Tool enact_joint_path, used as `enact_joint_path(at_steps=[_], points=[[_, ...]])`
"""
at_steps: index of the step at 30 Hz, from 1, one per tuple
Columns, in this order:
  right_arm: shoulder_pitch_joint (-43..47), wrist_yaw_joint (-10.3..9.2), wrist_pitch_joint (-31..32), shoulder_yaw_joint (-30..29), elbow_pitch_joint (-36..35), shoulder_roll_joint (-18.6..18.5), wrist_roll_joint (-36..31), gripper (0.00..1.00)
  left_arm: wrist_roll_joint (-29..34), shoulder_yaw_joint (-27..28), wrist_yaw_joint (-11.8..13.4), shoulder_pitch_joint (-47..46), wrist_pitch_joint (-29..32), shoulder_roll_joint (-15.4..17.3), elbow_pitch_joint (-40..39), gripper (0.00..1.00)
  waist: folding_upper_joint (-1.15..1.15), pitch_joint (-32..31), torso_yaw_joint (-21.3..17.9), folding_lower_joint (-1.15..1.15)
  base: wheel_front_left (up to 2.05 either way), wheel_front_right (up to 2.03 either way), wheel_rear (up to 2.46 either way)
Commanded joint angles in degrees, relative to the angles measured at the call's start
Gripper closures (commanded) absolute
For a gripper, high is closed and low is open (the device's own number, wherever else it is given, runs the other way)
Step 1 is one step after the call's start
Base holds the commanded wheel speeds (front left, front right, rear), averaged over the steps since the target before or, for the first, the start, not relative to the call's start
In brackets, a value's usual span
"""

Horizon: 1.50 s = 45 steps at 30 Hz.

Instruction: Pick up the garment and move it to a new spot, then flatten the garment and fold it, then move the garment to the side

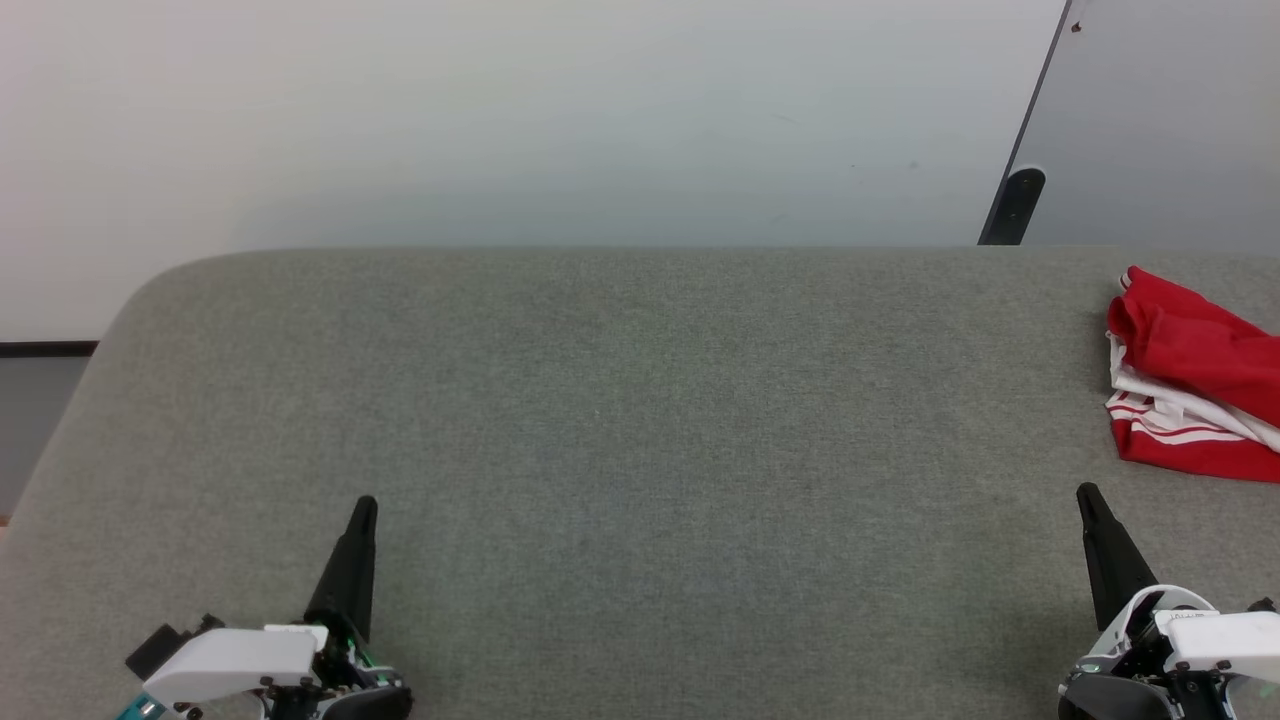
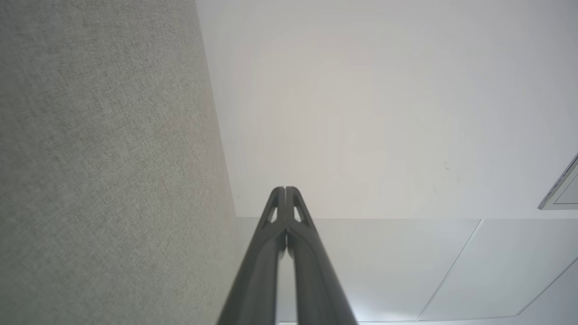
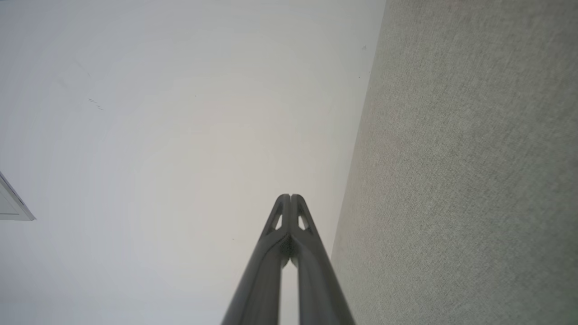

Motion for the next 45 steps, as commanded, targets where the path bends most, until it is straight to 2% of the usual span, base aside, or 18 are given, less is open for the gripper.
enact_joint_path(at_steps=[1, 45], points=[[-0.16, -0.08, 0.12, -0.05, -0.13, 0.17, 0.21, 1.00, -0.18, 0.14, -0.31, -0.54, 0.19, -0.07, 0.04, 1.00, 0.00, 0.00, 0.00, 0.00, 0.00, 0.00, 0.00], [-0.16, -0.08, 0.11, -0.04, -0.13, 0.18, 0.22, 1.00, -0.19, 0.13, -0.31, -0.54, 0.17, -0.07, 0.03, 1.00, 0.00, 0.00, 0.00, 0.00, 0.00, 0.00, 0.00]])
